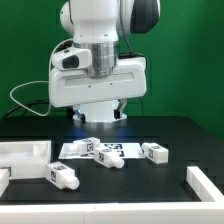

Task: Assemble one leg

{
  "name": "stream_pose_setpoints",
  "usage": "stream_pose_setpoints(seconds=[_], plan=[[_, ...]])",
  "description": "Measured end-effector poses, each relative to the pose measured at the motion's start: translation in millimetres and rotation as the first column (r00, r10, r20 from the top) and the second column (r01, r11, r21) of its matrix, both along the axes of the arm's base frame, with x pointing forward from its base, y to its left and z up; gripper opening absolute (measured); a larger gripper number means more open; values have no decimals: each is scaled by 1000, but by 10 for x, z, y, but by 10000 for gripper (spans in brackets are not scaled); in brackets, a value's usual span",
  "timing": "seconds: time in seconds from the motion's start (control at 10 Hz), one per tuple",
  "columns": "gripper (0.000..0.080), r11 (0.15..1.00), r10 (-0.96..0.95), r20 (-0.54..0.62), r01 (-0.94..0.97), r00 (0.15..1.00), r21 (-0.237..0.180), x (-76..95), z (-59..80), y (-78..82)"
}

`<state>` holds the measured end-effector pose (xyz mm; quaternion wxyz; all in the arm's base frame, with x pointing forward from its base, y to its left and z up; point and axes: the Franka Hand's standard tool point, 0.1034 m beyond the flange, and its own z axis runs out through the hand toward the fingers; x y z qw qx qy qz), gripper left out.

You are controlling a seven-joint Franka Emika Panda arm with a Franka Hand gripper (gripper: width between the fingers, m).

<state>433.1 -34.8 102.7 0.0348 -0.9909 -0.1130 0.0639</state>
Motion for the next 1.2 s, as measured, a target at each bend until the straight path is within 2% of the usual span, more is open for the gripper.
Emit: stream_pose_setpoints(seconds=[0.2,0.4,0.5,1.0,1.1,1.2], plan=[[649,996,-84,-40,84,996,-3,-124,7,-458],[649,994,-110,-36,110,993,-3,-175,-1,-1016],[649,994,-105,-32,105,994,10,-164,-20,-1190],[649,995,-103,-39,104,994,9,-174,-50,-1175],[649,997,-72,-42,73,996,16,-212,-88,-1343],[649,996,-86,-45,86,995,7,-264,-150,-1675]])
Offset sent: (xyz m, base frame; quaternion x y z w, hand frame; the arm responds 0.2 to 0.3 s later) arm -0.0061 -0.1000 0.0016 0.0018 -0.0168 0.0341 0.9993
